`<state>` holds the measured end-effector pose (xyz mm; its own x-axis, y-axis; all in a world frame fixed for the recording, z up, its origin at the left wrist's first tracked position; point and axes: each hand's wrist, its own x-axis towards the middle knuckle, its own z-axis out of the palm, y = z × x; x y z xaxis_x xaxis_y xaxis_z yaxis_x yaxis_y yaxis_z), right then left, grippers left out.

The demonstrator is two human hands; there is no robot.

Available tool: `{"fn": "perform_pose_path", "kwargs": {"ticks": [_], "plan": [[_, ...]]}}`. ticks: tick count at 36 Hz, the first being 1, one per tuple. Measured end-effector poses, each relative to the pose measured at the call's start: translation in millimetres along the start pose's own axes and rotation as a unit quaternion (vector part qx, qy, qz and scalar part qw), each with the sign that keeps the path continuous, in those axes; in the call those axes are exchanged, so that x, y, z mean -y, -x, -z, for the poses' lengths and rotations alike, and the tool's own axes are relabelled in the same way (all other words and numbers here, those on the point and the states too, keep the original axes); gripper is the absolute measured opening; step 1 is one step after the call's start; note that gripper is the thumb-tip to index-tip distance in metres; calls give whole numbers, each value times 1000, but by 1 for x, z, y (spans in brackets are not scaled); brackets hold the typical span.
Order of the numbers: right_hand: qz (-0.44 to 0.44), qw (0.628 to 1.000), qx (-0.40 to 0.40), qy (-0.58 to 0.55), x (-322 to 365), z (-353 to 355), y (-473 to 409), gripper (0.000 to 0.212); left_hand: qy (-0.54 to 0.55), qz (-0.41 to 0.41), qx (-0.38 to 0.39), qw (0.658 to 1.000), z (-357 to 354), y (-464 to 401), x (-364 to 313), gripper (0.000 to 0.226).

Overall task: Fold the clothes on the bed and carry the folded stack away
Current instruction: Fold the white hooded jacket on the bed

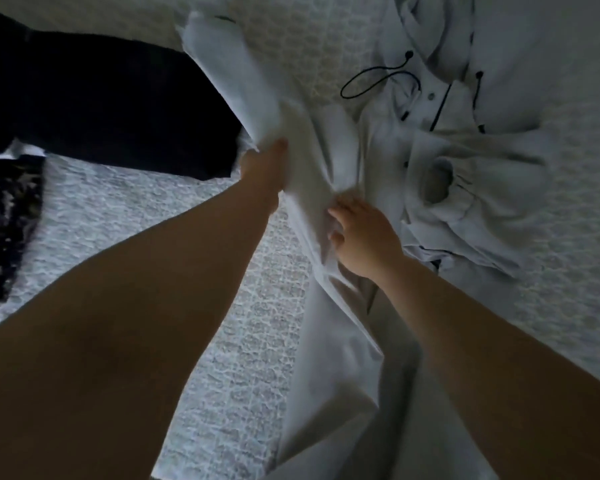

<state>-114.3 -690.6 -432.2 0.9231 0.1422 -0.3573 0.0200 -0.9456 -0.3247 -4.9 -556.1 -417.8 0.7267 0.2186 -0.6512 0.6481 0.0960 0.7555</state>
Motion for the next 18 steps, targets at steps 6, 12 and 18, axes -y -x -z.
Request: {"fn": "perform_pose_path", "kwargs": {"ticks": [6,12,18], "plan": [[-147,941,-56,-298,-5,39,4,42,-88,-136,-30,986,-41,26,-20,31],[-187,823,-208,-494,-36,85,16,38,-276,-279,102,914,-107,93,-17,34],[-239,701,-349,-573,-96,111,70,63,-408,-357,273,794,-168,158,42,38]]}}
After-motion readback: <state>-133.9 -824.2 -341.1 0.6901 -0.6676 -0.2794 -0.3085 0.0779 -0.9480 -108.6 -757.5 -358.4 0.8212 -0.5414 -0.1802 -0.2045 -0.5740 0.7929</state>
